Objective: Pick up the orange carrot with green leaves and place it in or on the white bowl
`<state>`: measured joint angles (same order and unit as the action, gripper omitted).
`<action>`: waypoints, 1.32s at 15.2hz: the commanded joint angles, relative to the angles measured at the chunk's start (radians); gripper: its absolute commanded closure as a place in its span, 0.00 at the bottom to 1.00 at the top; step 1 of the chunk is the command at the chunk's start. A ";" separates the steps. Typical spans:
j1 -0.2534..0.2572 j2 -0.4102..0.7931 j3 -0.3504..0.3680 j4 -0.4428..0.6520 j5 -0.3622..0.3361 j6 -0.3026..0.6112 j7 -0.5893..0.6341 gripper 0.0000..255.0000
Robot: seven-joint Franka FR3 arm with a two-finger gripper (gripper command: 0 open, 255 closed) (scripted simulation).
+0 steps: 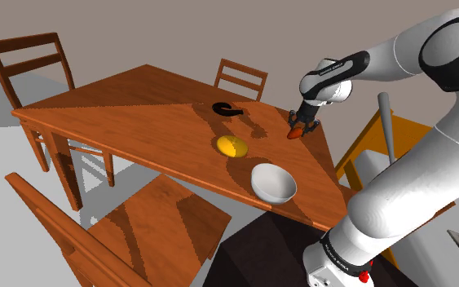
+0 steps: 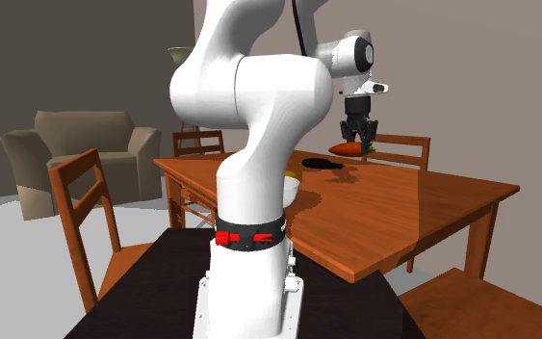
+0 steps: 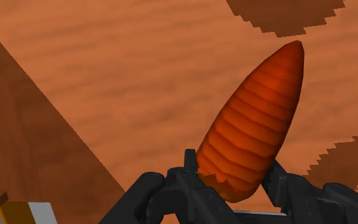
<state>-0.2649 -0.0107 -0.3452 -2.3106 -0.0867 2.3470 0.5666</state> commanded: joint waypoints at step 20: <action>0.100 -0.581 0.247 -0.483 -0.072 -0.124 0.399 1.00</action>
<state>-0.1739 -0.5579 -0.1141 -2.7726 -0.1662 2.2367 0.9457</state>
